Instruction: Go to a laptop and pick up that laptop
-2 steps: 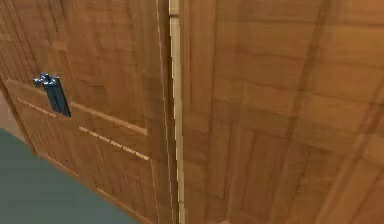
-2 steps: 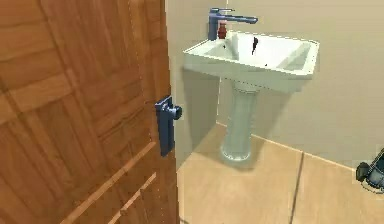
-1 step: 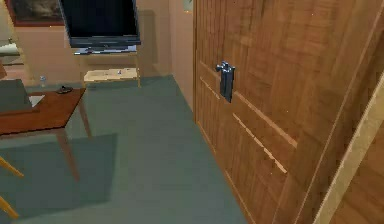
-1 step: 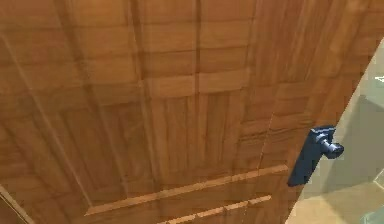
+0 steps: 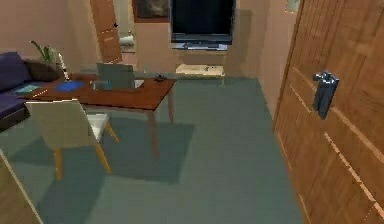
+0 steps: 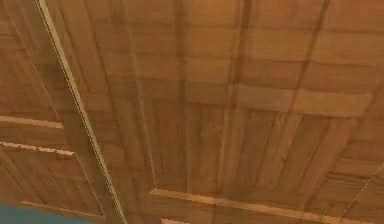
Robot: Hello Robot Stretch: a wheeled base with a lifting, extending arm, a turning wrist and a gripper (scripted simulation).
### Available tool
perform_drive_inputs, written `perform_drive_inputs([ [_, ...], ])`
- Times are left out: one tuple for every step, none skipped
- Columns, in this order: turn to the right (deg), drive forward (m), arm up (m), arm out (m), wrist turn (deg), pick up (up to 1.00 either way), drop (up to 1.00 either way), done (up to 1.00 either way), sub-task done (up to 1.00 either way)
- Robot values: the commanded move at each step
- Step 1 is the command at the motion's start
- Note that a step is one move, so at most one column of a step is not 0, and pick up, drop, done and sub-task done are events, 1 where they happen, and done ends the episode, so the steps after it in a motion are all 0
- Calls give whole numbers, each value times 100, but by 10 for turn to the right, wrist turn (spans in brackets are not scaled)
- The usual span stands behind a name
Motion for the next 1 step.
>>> perform_drive_inputs([
  [0, 100, 0, 0, 0, 0, 0, 0, 0],
])
